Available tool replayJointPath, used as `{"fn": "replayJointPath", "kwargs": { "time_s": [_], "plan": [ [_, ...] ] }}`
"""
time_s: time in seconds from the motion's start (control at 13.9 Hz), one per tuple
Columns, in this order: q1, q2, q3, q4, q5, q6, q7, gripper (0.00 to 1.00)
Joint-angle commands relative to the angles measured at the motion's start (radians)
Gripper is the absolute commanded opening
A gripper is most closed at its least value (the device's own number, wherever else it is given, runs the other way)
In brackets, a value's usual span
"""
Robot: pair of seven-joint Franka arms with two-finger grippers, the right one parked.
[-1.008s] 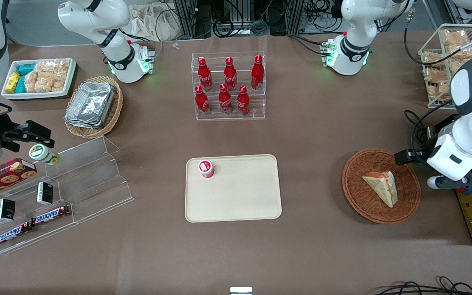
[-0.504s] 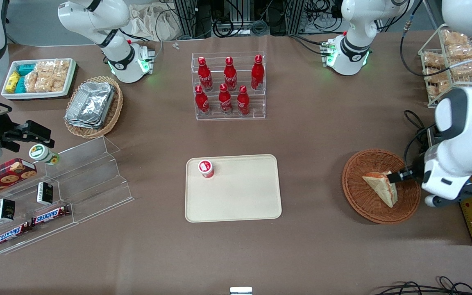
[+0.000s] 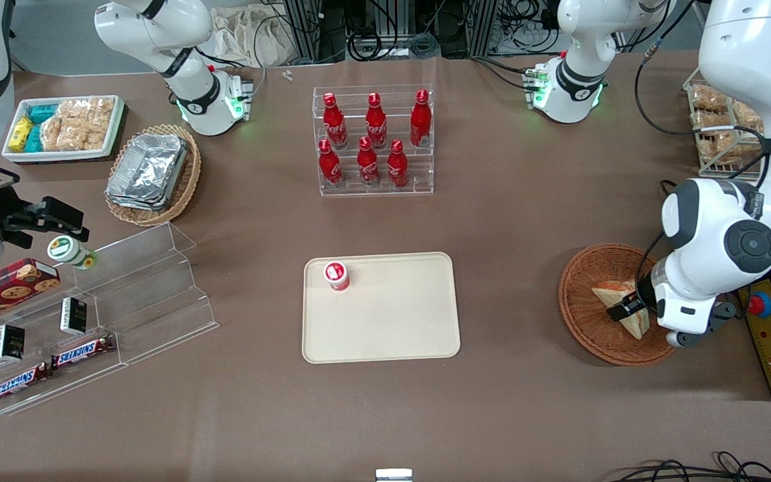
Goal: Place sandwich from basket to tray
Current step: 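Lower the open left gripper over the wrapped sandwich in the basket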
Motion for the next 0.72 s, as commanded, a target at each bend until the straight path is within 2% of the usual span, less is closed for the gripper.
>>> {"fn": "replayJointPath", "kwargs": {
  "time_s": [0.0, 0.65],
  "plan": [
    [0.006, -0.011, 0.007, -0.027, 0.025, 0.022, -0.028, 1.0],
    [0.007, 0.009, 0.034, -0.128, 0.025, 0.145, -0.029, 1.0]
  ]
}}
